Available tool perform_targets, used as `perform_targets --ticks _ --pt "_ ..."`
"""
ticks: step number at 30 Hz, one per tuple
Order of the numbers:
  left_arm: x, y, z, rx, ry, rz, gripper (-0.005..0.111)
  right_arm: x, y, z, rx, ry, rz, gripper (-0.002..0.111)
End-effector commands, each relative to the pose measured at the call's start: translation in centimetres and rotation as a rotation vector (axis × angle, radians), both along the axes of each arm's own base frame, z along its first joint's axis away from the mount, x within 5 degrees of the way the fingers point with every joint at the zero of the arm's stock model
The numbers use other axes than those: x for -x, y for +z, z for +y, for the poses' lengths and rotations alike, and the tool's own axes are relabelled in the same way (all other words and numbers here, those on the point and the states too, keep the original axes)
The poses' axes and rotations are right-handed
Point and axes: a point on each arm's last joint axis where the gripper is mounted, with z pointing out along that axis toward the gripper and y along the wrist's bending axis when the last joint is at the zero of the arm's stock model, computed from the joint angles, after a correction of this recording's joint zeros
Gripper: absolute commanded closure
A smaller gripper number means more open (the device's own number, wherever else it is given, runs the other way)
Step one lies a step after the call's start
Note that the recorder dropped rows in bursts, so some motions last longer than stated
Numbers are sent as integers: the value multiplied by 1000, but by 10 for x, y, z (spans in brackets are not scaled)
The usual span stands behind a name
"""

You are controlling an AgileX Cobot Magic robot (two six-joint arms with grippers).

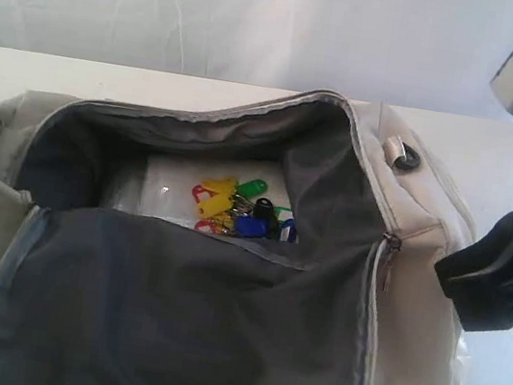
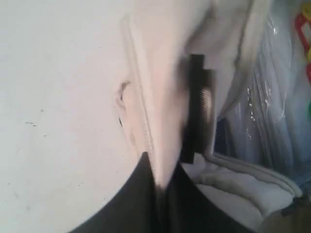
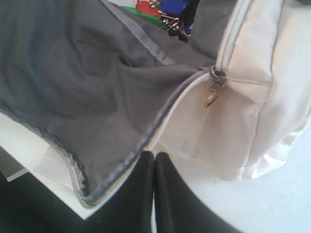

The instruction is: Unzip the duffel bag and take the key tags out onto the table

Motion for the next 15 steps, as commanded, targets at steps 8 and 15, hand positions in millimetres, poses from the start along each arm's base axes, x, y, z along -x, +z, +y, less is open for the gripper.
perform_targets --ticks 8,15 --pt "13 26 27 -94 152 -54 107 2 2 -1 -2 -3 -8 108" --pt "22 35 36 -192 256 -64 107 2 2 -1 -1 -3 -6 108"
